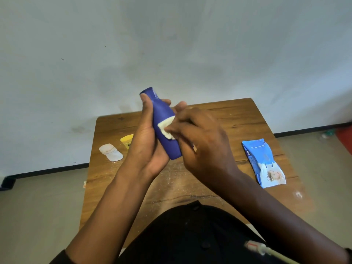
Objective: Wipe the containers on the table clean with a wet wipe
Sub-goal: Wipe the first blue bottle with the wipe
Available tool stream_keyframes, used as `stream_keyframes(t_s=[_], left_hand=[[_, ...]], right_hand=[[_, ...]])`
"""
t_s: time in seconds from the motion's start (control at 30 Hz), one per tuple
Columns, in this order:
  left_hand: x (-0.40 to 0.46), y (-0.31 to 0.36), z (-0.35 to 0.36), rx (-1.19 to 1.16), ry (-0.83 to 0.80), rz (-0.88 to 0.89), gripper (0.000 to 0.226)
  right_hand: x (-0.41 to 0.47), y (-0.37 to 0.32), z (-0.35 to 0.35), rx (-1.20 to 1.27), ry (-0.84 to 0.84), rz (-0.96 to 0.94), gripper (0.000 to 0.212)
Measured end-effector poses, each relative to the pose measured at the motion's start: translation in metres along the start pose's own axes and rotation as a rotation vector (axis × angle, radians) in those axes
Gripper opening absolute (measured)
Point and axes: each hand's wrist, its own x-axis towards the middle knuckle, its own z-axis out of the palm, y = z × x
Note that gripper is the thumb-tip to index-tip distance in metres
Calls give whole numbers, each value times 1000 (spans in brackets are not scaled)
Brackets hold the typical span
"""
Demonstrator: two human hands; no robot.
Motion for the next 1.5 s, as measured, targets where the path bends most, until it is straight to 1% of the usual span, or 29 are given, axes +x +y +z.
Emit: stream_keyframes(t_s=[0.13, 0.23, 0.3, 0.43, 0.53, 0.67, 0.8, 0.9, 1.0, 1.07, 1.13, 1.23, 1.33, 1.37, 1.43, 1.5], left_hand=[[8, 6, -8, -128, 120, 68, 51], [12, 2, -13, -191, 107, 61, 53], [12, 1, -15, -162, 77, 68, 53], [10, 5, -17, -38, -20, 100, 54], [7, 1, -13, 72, -116, 64, 57], [1, -9, -3, 220, -189, 35, 60], [0, -14, 0, 233, -125, 83, 55], [-2, -12, 1, 283, -107, 109, 59], [-4, -12, 2, 349, -123, 75, 69], [-5, -14, 3, 336, -153, 48, 69], [-5, -13, 2, 313, -127, 59, 63], [-5, -12, 0, 226, -73, 88, 53], [-7, -12, 0, 186, -61, 46, 53], [-6, -12, 0, 187, -60, 36, 53], [-7, -14, 2, 188, -73, 30, 49], [-8, -15, 4, 225, -90, 31, 49]], right_hand=[[-20, 1, -2, 11, -129, -129, 16], [-27, 9, -5, 34, -133, -147, 16], [-30, 15, -6, 32, -84, -77, 19], [-24, 26, -19, 76, 88, 161, 22], [-9, 21, -32, 146, 168, 217, 21], [8, 10, -28, 220, 149, 156, 18], [12, 4, -12, 60, 145, 29, 16], [21, 6, -11, 90, 152, 53, 17], [35, 8, -17, 123, 183, 99, 17], [41, 9, -20, 135, 188, 104, 17], [39, 7, -20, 144, 165, 79, 17], [23, 0, -15, 99, 105, -9, 14], [8, -1, -10, 46, 36, -127, 8], [7, -1, -10, 42, 35, -136, 8], [10, 0, -12, 56, 86, -76, 12], [19, 1, -16, 105, 170, 41, 19]])
